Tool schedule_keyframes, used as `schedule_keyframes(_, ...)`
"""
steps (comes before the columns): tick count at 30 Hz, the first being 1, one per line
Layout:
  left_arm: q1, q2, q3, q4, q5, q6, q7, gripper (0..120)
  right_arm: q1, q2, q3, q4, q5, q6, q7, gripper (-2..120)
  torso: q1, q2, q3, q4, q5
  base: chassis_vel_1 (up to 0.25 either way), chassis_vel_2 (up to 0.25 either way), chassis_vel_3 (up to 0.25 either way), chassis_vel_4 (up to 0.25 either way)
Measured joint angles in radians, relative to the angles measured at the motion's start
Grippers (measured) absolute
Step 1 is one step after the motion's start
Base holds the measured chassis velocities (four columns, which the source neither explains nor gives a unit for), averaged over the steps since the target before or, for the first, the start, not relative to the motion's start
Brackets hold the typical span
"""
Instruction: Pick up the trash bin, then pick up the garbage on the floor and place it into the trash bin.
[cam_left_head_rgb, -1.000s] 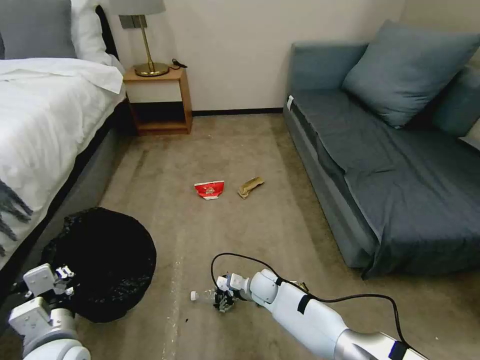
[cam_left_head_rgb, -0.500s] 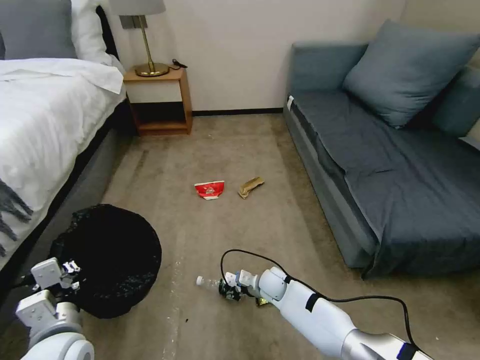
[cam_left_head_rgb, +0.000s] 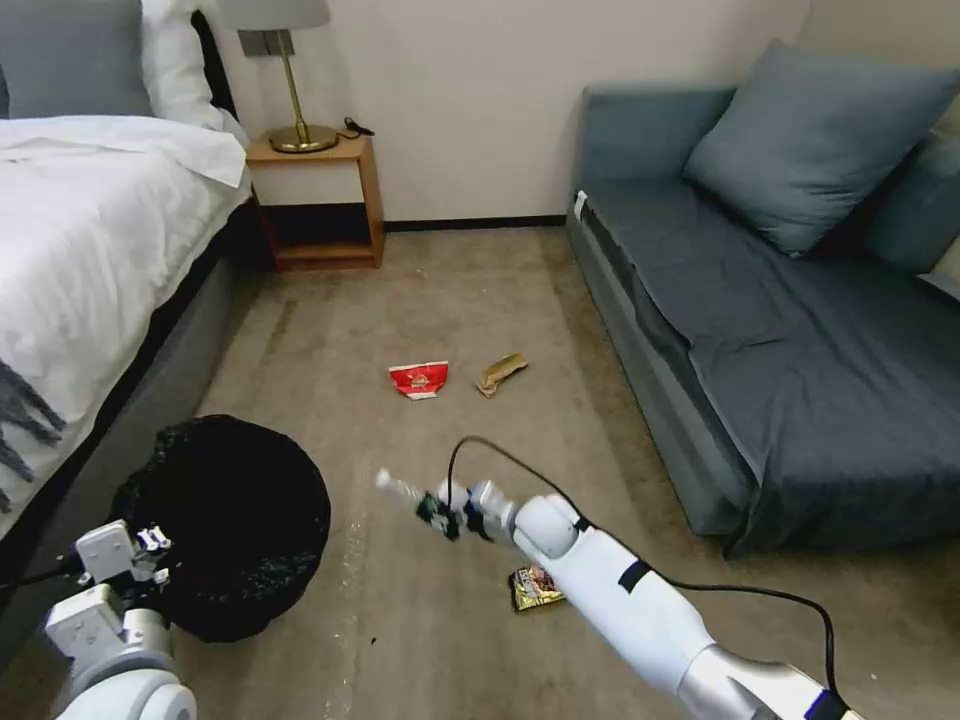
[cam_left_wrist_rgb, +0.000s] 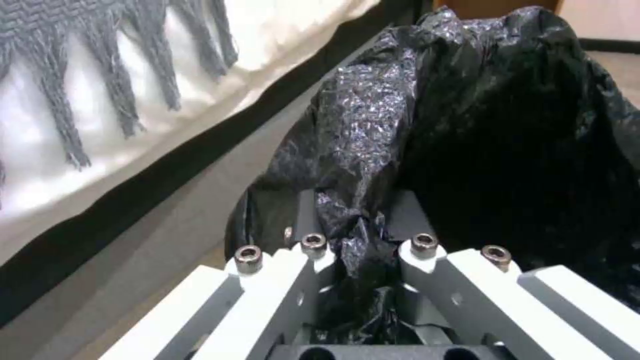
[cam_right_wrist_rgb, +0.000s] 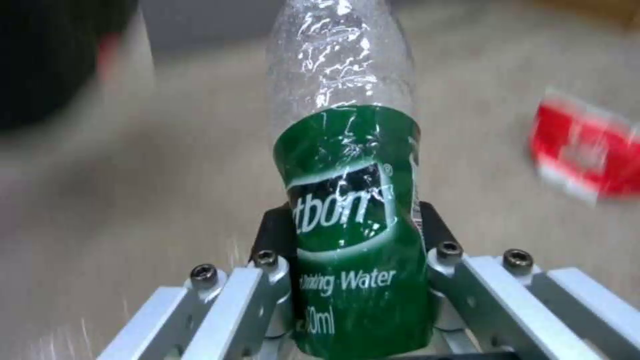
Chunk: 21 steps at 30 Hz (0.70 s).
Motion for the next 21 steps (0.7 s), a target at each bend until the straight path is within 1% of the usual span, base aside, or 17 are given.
schedule_keyframes(1,0.0,-0.003,0.001,0.0,0.006,-0.001,0.002,7,0.003,-0.008,-0.013,0.026,0.035,0.0,0.018,25,0.0,0.0,0.0,0.0,0.0,0.0,0.0,0.0,0.0)
schedule_keyframes(2,0.0,-0.007,0.003,0.0,0.017,-0.003,0.01,7,0.006,-0.023,-0.042,0.076,0.096,-0.004,0.057,25,0.0,0.0,0.0,-0.0001,-0.0001,0.0,0.0,0.0,0.0)
schedule_keyframes(3,0.0,-0.007,0.003,0.0,0.017,-0.003,0.01,7,0.006,-0.023,-0.042,0.076,0.096,-0.004,0.057,25,0.0,0.0,0.0,-0.0001,-0.0001,0.0,0.0,0.0,0.0)
schedule_keyframes(4,0.001,-0.01,0.004,0.0,0.026,-0.005,0.017,7,0.006,-0.03,-0.06,0.106,0.128,-0.009,0.083,25,0.0,0.0,0.0,-0.0002,-0.0001,0.0,0.0,0.0,0.0)
schedule_keyframes(5,0.003,-0.013,0.005,0.0,0.043,-0.009,0.028,7,0.006,-0.039,-0.09,0.166,0.192,-0.023,0.134,25,0.0,0.0,0.0,-0.0001,-0.0001,0.0,0.0,0.0,0.0)
schedule_keyframes(6,0.004,-0.015,0.007,0.0,0.056,-0.013,0.038,7,0.002,-0.039,-0.118,0.224,0.254,-0.039,0.18,25,0.0,0.0,0.0,-0.0001,-0.0001,0.0,0.0,0.0,0.0)
schedule_keyframes(7,0.004,-0.015,0.007,0.0,0.056,-0.013,0.038,7,0.002,-0.039,-0.118,0.224,0.254,-0.039,0.18,25,0.0,0.0,0.0,-0.0001,-0.0001,0.0,0.0,0.0,0.0)
schedule_keyframes(8,0.004,-0.016,0.008,0.0,0.063,-0.015,0.044,7,-0.003,-0.035,-0.134,0.261,0.289,-0.05,0.208,25,0.0,0.0,0.0,-0.0001,-0.0001,0.0,0.0,0.0,0.0)
schedule_keyframes(11,0.001,-0.019,0.012,0.0,0.072,-0.022,0.063,7,-0.019,-0.009,-0.198,0.392,0.412,-0.102,0.323,25,0.0,0.0,0.0,0.0001,-0.0001,0.0,0.0,0.0,0.0)
schedule_keyframes(12,0.001,-0.019,0.012,0.0,0.072,-0.022,0.063,7,-0.019,-0.009,-0.198,0.392,0.412,-0.102,0.323,25,0.0,0.0,0.0,0.0001,-0.0001,0.0,0.0,0.0,0.0)
schedule_keyframes(14,0.002,-0.023,0.012,0.0,0.072,-0.038,0.082,7,-0.029,0.012,-0.246,0.456,0.465,-0.128,0.378,25,0.0,0.0,0.0,0.0002,-0.0001,0.0,0.0,0.0,0.0)
schedule_keyframes(15,0.002,-0.023,0.012,0.0,0.072,-0.038,0.082,7,-0.029,0.012,-0.246,0.456,0.465,-0.128,0.378,25,0.0,0.0,0.0,0.0002,-0.0001,0.0,0.0,0.0,0.0)
schedule_keyframes(17,0.008,-0.028,0.012,-0.001,0.071,-0.058,0.105,7,-0.038,0.024,-0.28,0.476,0.48,-0.139,0.405,25,0.0,0.0,0.0,0.0001,-0.0001,0.0,0.0,0.0,0.0)
schedule_keyframes(20,0.016,-0.033,0.013,-0.007,0.067,-0.071,0.126,7,-0.045,0.033,-0.301,0.471,0.471,-0.14,0.415,25,0.0,0.0,0.0,0.0001,-0.0001,0.0,0.0,0.0,0.0)
schedule_keyframes(21,0.021,-0.034,0.013,-0.012,0.065,-0.081,0.145,7,-0.048,0.038,-0.309,0.455,0.457,-0.139,0.419,25,0.0,0.0,0.0,0.0002,-0.0001,0.0,0.0,0.0,0.0)
